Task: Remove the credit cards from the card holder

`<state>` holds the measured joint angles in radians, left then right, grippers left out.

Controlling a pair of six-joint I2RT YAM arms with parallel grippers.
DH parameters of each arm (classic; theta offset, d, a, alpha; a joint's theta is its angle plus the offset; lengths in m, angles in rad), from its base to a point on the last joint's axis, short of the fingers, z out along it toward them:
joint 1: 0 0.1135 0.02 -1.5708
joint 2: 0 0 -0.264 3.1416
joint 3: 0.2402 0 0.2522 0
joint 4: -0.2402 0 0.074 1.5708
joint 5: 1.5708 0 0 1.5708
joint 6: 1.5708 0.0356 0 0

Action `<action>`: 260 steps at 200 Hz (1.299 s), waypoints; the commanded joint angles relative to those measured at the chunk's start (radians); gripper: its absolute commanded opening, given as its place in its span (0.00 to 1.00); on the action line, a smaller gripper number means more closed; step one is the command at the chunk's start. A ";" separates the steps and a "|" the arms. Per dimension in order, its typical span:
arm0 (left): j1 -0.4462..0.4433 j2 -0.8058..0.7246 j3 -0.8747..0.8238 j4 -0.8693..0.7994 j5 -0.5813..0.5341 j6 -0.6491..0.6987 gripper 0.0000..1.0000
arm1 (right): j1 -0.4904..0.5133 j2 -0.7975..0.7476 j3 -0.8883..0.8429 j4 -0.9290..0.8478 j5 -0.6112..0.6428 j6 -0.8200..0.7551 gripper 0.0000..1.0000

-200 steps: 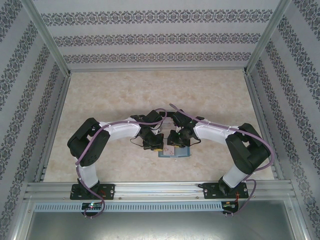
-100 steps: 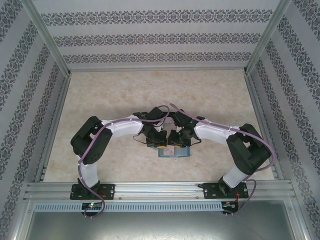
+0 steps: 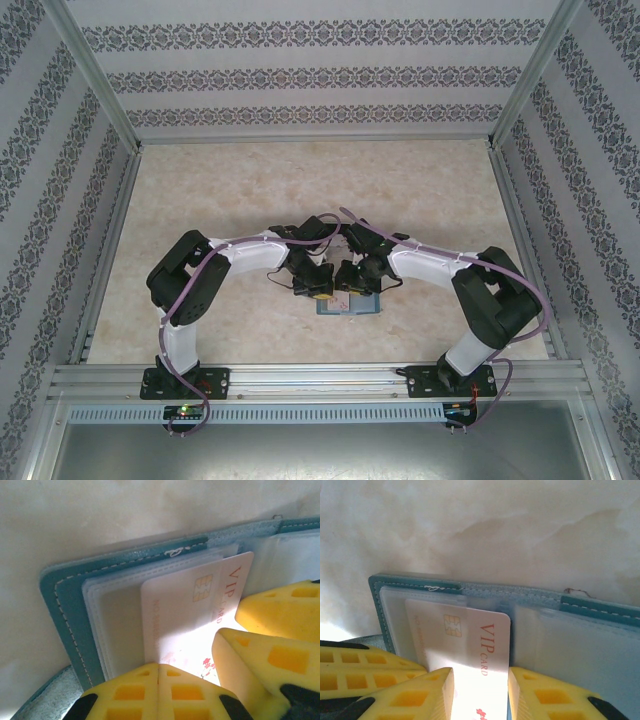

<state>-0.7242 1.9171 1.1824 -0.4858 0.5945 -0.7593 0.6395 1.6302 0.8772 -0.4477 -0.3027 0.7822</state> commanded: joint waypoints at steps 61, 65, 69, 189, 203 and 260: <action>0.007 0.037 -0.030 -0.016 -0.008 0.018 0.00 | 0.007 0.028 -0.024 -0.003 0.010 -0.007 0.35; 0.008 0.037 -0.032 -0.016 -0.008 0.019 0.00 | 0.008 0.029 -0.025 -0.002 0.008 -0.008 0.35; 0.008 0.039 -0.031 -0.016 -0.009 0.019 0.00 | 0.007 0.027 -0.027 0.003 0.002 -0.008 0.35; 0.008 0.051 -0.027 -0.009 -0.002 0.012 0.00 | -0.089 -0.123 -0.254 0.453 -0.265 0.092 0.23; 0.008 0.052 -0.028 -0.008 -0.001 0.013 0.00 | -0.098 -0.128 -0.270 0.483 -0.274 0.097 0.21; 0.008 0.048 -0.026 -0.010 -0.001 0.013 0.00 | -0.108 -0.116 -0.295 0.498 -0.275 0.092 0.10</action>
<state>-0.7177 1.9228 1.1805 -0.4824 0.6205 -0.7593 0.5335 1.5295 0.5919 -0.0139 -0.5251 0.8696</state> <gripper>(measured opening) 0.043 0.118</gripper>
